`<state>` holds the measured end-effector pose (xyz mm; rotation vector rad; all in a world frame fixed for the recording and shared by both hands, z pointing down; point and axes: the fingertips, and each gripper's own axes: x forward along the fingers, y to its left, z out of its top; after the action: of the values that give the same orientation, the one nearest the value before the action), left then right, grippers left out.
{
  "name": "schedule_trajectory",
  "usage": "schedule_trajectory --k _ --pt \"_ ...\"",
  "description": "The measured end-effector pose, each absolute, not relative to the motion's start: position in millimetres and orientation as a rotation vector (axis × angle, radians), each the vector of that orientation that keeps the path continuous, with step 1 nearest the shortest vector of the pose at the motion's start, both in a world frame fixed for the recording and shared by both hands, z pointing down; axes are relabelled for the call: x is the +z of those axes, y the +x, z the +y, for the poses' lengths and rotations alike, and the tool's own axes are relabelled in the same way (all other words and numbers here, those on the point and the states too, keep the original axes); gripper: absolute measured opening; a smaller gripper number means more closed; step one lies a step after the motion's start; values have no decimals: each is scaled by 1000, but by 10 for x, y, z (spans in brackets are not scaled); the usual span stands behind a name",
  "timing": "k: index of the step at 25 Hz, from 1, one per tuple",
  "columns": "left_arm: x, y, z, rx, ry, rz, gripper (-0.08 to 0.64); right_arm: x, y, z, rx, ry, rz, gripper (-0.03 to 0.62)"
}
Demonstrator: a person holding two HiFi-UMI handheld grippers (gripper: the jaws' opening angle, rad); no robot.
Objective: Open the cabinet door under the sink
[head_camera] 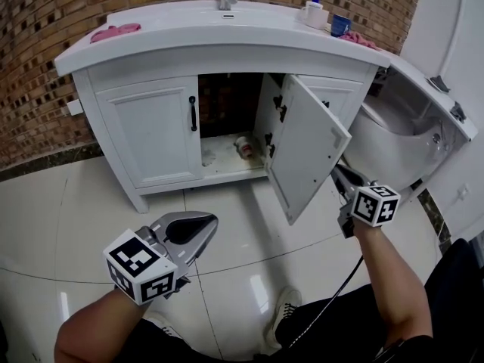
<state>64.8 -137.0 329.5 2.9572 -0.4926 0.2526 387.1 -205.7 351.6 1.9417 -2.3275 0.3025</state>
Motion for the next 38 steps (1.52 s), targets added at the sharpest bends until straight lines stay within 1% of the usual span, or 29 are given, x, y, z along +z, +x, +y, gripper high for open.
schedule_trajectory --k 6,9,12,18,23,29,33,38 --pt "3289 603 -1399 247 2957 -510 6 3499 3878 -1984 287 1948 -2269 26" --pt "3286 585 -1399 244 2958 -519 6 3521 3926 -1912 417 1996 -2202 11" --pt "3276 553 -1387 242 2955 -532 6 3517 3786 -1861 570 1995 -2225 8" --pt "3256 421 -1412 230 2945 -594 6 3470 3137 -1883 590 1803 -2364 8" --pt "3251 228 -1446 223 2921 -679 6 3276 2471 -1880 488 1597 -2504 8" --pt "3222 -70 -1469 179 2869 -770 7 3161 1704 -1794 440 1332 -2641 8" --pt "3229 -207 -1418 171 2856 -785 6 3146 1353 -1629 416 1178 -2690 8" --pt "3247 -353 -1358 179 2852 -813 7 3106 1087 -1429 403 1069 -2742 8"
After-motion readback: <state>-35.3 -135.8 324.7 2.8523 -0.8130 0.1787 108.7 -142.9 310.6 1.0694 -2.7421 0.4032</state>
